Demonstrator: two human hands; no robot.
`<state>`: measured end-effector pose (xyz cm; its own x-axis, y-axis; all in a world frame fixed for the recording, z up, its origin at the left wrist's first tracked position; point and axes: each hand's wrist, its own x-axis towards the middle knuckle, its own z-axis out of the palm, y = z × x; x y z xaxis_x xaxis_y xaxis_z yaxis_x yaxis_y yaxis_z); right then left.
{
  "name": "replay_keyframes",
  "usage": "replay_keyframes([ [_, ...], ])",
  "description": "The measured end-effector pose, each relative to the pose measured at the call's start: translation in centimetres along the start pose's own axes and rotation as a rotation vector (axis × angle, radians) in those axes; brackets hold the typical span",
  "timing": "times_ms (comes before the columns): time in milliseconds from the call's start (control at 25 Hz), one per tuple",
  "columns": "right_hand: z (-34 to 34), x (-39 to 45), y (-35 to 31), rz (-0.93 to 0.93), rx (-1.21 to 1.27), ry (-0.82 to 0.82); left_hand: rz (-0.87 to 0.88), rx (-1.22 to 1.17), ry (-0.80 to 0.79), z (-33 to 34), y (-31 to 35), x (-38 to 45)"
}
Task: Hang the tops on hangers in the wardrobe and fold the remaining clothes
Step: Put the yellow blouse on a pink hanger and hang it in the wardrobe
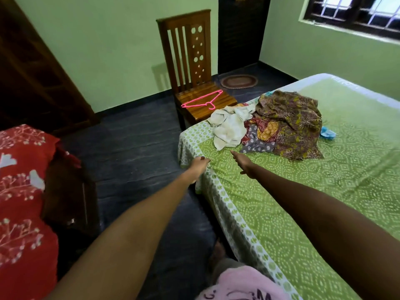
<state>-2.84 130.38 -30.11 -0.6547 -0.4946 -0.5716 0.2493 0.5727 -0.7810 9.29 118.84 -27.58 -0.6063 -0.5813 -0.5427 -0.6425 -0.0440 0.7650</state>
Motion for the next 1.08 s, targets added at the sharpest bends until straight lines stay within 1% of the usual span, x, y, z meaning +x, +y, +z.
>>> replay_keyframes([
  [120,-0.9,5.7,-3.4,0.025,0.037,0.017,-0.001,0.104,-0.069,-1.2,4.0,6.8],
  [280,-2.7,12.5,-7.7,0.044,0.045,0.043,0.028,0.17,-0.053,-2.5,10.0,15.4],
  [360,-3.5,16.3,-9.0,0.073,0.062,0.051,0.021,0.21,-0.077,-2.4,12.2,20.0],
  [600,-5.1,28.3,-11.4,0.174,0.223,0.173,0.004,0.32,-0.196,-1.3,16.4,34.5],
  [720,-5.5,34.0,-12.7,0.272,0.338,0.263,0.0,0.419,-0.295,-0.4,19.1,41.7],
  [880,-5.3,38.5,-14.4,0.373,0.429,0.288,0.013,0.553,-0.411,0.4,21.5,48.4],
  [1000,-4.7,41.9,-14.4,0.467,0.461,0.317,-0.02,0.593,-0.465,2.0,21.1,53.8],
  [1080,-4.4,43.9,-13.6,0.536,0.437,0.318,-0.046,0.605,-0.492,3.2,20.6,56.1],
])
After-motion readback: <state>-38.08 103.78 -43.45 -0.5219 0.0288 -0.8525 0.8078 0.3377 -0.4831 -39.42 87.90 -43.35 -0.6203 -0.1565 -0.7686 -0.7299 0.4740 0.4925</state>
